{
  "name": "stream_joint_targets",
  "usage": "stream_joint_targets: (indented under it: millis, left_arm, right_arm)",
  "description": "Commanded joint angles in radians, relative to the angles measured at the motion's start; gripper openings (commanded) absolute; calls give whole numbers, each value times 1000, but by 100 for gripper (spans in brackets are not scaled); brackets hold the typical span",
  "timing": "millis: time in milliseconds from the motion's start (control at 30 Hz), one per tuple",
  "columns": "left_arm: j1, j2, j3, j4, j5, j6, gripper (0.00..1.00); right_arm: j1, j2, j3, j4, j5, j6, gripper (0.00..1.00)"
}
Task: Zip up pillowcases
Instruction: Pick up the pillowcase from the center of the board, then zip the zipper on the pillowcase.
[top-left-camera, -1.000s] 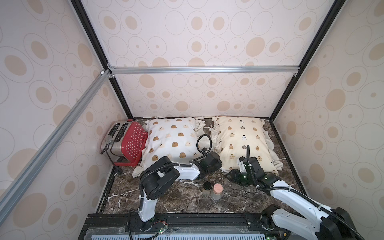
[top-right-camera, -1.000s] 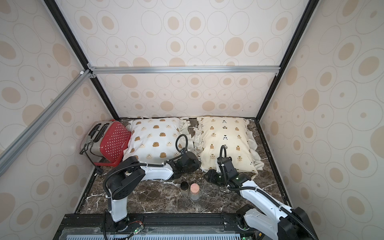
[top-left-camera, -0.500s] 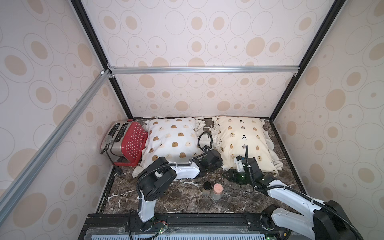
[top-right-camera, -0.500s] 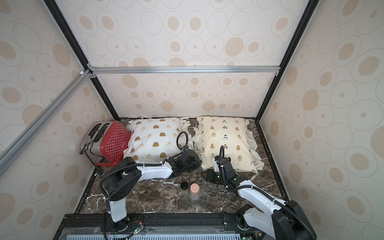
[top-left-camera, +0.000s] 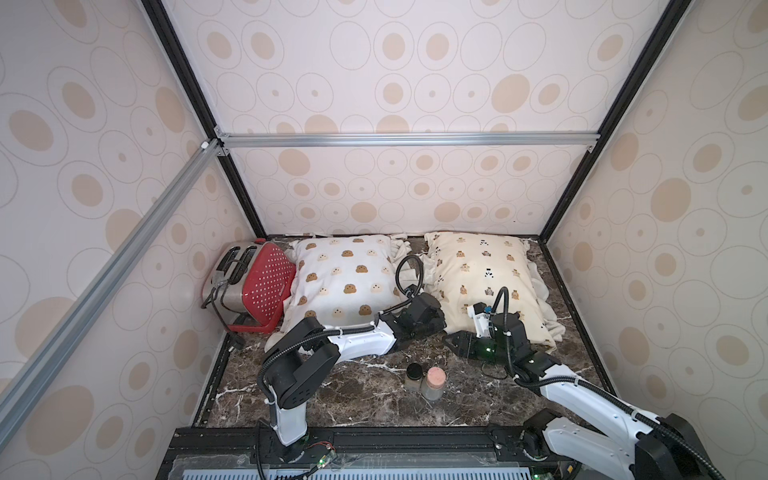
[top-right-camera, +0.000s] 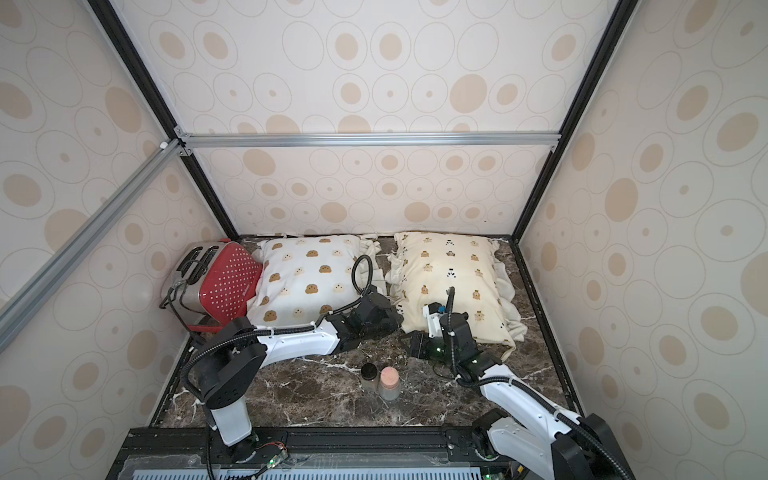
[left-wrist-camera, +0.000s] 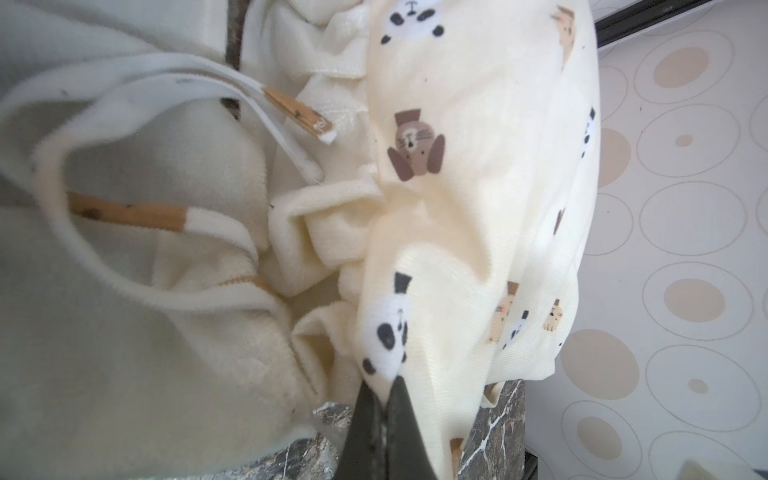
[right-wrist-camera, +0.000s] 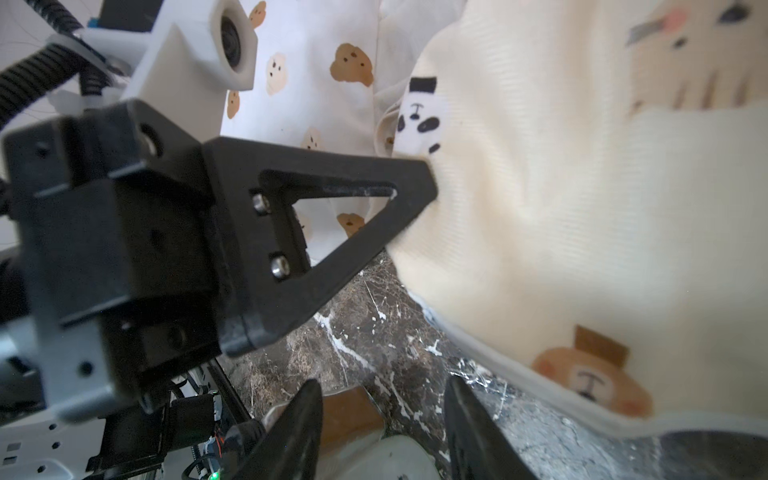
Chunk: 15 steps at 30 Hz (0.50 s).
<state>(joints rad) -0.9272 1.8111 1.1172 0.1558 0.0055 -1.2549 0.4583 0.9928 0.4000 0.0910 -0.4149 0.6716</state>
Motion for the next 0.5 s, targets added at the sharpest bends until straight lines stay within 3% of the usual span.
stream_joint_targets:
  millis: [0, 233, 467]
  left_arm:
    - [4, -38, 42, -15, 1, 30, 0]
    - [4, -39, 53, -18, 15, 44, 0]
    - [4, -52, 62, -26, 20, 69, 0]
  right_arm:
    - [-13, -9, -32, 45, -29, -22, 50]
    - [-12, 17, -21, 42, 45, -83, 45]
    - [-13, 76, -21, 104, -4, -171, 45]
